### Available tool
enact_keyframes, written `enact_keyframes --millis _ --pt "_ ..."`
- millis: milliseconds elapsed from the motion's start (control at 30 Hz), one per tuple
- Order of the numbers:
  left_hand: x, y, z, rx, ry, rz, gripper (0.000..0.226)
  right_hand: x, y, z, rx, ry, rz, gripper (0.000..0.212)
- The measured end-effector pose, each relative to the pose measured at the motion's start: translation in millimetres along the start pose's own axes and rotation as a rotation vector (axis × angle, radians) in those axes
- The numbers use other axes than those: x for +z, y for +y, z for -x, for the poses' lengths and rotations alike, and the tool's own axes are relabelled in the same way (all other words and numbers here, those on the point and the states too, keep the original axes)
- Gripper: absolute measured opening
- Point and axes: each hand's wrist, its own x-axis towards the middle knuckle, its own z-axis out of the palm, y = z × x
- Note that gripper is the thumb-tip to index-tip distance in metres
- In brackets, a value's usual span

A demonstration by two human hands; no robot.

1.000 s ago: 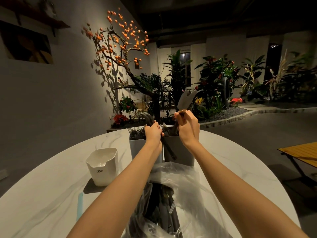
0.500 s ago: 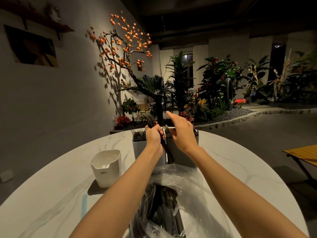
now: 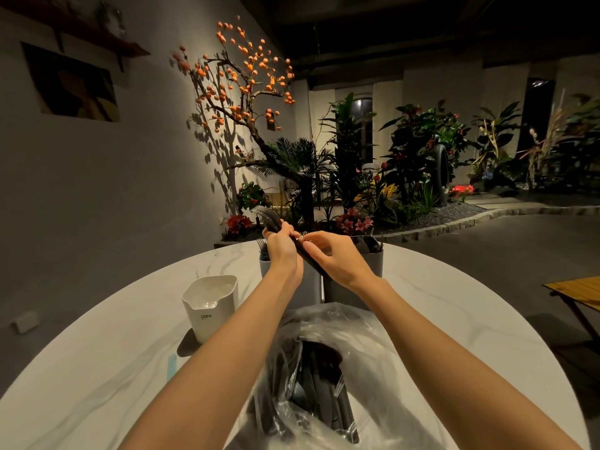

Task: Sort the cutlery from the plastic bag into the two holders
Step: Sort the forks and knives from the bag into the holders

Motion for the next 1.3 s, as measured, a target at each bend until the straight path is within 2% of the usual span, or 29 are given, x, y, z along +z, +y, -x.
enact_keyframes --millis 33,133,233,300,367,433,533,633,733,800,900,1000,1300 --pt "-1.4 2.7 -0.9 0.007 0.019 0.012 0.004 1.6 -0.6 1.2 0.025 -0.036 -0.001 0.036" --pt "-7.7 10.3 -3.6 -0.001 0.056 0.045 0.012 5.9 -3.9 3.4 0.055 -0.098 0.118 0.044" --pt "-15.1 14.6 -5.3 0.005 0.061 0.063 0.017 8.7 -9.0 0.1 0.034 -0.100 0.302 0.043" --pt "-20.1 15.6 -6.8 0.009 0.060 0.068 0.020 11.8 -11.6 -4.1 0.059 -0.167 0.355 0.042" --pt "-23.2 16.6 -5.8 0.010 0.045 0.077 0.025 16.2 -13.5 -6.9 0.084 -0.253 0.343 0.037" --pt "-25.9 18.0 -2.3 0.009 0.032 0.060 0.032 19.2 -16.2 -8.1 0.088 -0.269 0.286 0.033" --pt "-31.9 20.1 0.2 -0.003 0.017 -0.158 0.028 21.0 -18.3 -8.9 0.067 -0.217 0.310 0.034" --pt "-38.4 21.4 1.7 -0.061 0.076 -0.328 0.027 20.6 -15.1 -8.9 0.047 -0.216 0.352 0.033" --pt "-38.2 26.0 4.8 -0.117 0.104 -0.275 0.022 20.7 -13.5 -7.3 0.059 -0.184 0.131 0.028" --pt "-37.6 29.1 3.4 -0.090 0.146 -0.194 0.027 21.9 -11.3 -6.7 0.093 -0.058 -0.004 0.035" --pt "-37.3 33.6 1.4 -0.026 0.194 -0.163 0.034 23.3 -7.4 -8.7 0.124 0.150 -0.009 0.037" --pt "-36.5 38.2 1.6 0.046 0.215 -0.186 0.019 19.3 -10.2 -11.0 0.144 0.267 0.045 0.035" --pt "-45.1 39.9 -11.5 0.124 0.297 -0.453 0.030 23.3 -6.3 -12.6 0.204 0.229 0.105 0.030"
